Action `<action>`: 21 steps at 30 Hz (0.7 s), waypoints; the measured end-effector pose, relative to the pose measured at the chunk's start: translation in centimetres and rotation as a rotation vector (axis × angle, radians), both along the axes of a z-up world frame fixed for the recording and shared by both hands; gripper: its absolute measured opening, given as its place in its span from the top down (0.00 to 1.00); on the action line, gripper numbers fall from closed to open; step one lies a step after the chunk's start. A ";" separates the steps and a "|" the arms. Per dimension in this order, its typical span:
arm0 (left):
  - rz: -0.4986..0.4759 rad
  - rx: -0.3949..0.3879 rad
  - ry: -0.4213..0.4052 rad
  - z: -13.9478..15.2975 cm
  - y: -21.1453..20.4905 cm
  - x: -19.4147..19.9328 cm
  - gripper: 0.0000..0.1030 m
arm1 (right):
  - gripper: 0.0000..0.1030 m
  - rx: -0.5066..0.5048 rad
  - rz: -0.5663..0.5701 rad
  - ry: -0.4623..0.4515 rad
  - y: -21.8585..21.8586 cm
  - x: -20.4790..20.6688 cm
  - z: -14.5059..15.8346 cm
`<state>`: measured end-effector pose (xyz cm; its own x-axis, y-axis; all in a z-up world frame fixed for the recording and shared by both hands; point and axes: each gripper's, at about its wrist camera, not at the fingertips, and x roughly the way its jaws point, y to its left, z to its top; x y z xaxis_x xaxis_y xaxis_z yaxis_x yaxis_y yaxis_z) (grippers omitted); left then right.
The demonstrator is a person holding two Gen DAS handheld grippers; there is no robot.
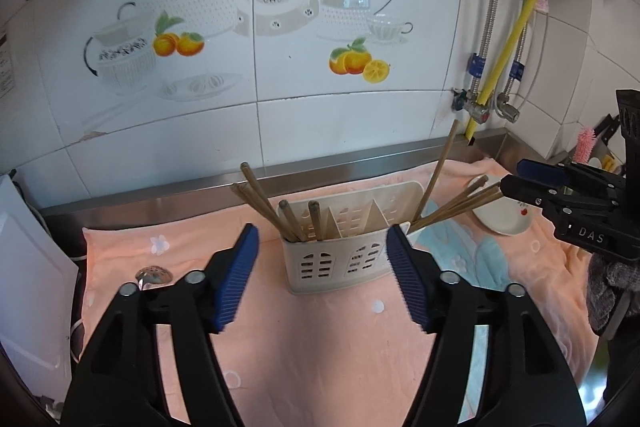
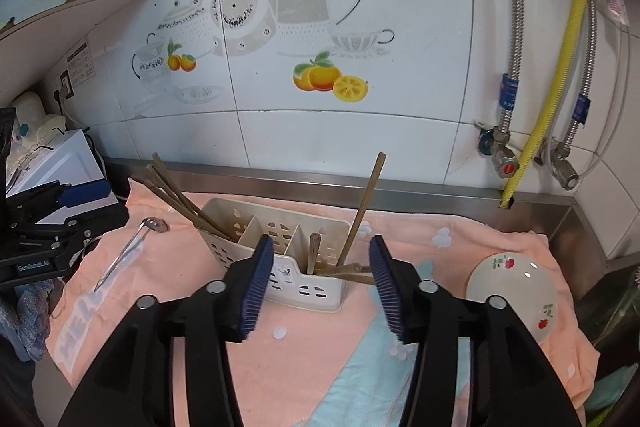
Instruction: Organize utensils
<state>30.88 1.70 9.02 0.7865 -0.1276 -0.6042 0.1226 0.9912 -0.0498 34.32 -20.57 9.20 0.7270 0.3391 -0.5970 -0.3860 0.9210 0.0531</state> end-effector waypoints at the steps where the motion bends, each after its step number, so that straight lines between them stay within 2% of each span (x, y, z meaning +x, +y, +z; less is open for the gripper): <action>1: 0.004 -0.001 -0.006 0.1 0.1 -0.4 0.32 | 0.49 0.001 0.000 -0.004 -0.1 -0.3 0.1; 7: 0.022 -0.013 -0.036 0.5 0.6 -2.9 0.21 | 0.36 -0.006 0.003 -0.042 -0.4 -2.9 0.8; 9: 0.025 -0.022 -0.046 0.6 0.8 -3.7 0.17 | 0.35 -0.010 0.003 -0.050 -0.5 -3.7 0.8; 14: 0.039 -0.037 -0.074 0.3 1.3 -6.0 0.11 | 0.24 -0.024 -0.008 -0.079 -0.9 -5.9 0.5; 21: 0.050 -0.032 -0.096 -0.5 1.5 -8.7 0.05 | 0.16 -0.024 -0.019 -0.103 -1.6 -8.5 -0.4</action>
<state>22.22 3.23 8.51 0.8463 -0.1047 -0.5224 0.0783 0.9943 -0.0724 25.85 -22.13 8.83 0.7910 0.3112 -0.5267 -0.3707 0.9287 -0.0079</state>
